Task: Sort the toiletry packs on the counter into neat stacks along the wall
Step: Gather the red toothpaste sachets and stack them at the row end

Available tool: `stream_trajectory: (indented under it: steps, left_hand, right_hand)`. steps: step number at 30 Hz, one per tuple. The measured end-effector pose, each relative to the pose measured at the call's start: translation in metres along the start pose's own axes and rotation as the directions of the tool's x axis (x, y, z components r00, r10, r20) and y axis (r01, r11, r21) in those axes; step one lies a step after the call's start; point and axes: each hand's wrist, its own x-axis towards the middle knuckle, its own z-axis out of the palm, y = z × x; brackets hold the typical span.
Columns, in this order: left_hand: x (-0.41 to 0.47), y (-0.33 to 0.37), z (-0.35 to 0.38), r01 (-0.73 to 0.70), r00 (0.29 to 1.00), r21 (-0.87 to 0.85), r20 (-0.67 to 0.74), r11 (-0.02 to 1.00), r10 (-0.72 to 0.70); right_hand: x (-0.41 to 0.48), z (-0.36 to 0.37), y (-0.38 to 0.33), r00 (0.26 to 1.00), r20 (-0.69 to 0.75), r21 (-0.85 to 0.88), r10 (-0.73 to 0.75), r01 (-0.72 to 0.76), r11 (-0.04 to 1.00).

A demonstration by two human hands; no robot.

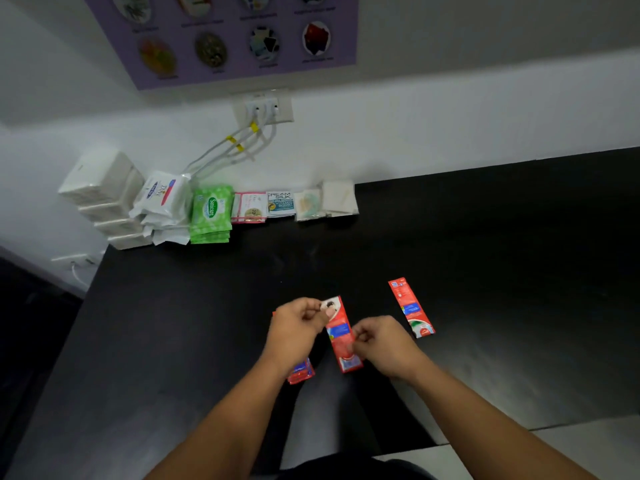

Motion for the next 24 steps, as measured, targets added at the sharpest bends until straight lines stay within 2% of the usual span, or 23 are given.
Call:
stream_trajectory:
  steps: [2,4,6,10,12,15,20,24]
  left_hand:
    - [-0.005,0.002,-0.02,0.065,0.998,-0.067,-0.005,0.996,-0.065]
    - [-0.009,0.0,-0.037,0.123,0.992,-0.059,0.032,0.991,-0.122]
    - [-0.011,-0.004,-0.051,0.17,0.985,-0.068,0.042,0.983,-0.168]
    - [-0.012,-0.015,-0.067,0.216,0.976,-0.063,-0.016,0.974,-0.217]
    - [-0.011,-0.022,-0.071,0.253,0.966,-0.065,-0.038,0.965,-0.256]
    - [-0.011,-0.035,-0.074,0.311,0.948,-0.026,-0.059,0.95,-0.312]
    - [-0.011,-0.048,-0.071,0.334,0.94,0.061,-0.098,0.94,-0.328]
    - [-0.011,-0.052,-0.066,0.333,0.939,-0.01,-0.09,0.943,-0.332]
  right_hand:
    - [0.006,0.011,-0.013,0.999,0.041,0.173,-0.015,0.008,0.985]
    - [0.014,0.021,-0.026,0.996,0.085,0.291,-0.002,-0.023,0.956]
    - [0.022,0.031,-0.038,0.991,0.134,0.331,0.012,-0.056,0.942]
    - [0.032,0.046,-0.052,0.985,0.17,0.304,0.031,-0.083,0.949]
    - [0.036,0.05,-0.056,0.989,0.137,0.268,0.055,-0.091,0.959]
    - [0.041,0.054,-0.055,0.996,0.053,0.083,0.076,-0.08,0.993]
    - [0.042,0.06,-0.054,0.993,0.109,-0.123,0.046,-0.032,0.992]
    - [0.041,0.068,-0.054,0.994,0.103,-0.193,0.024,-0.003,0.981]
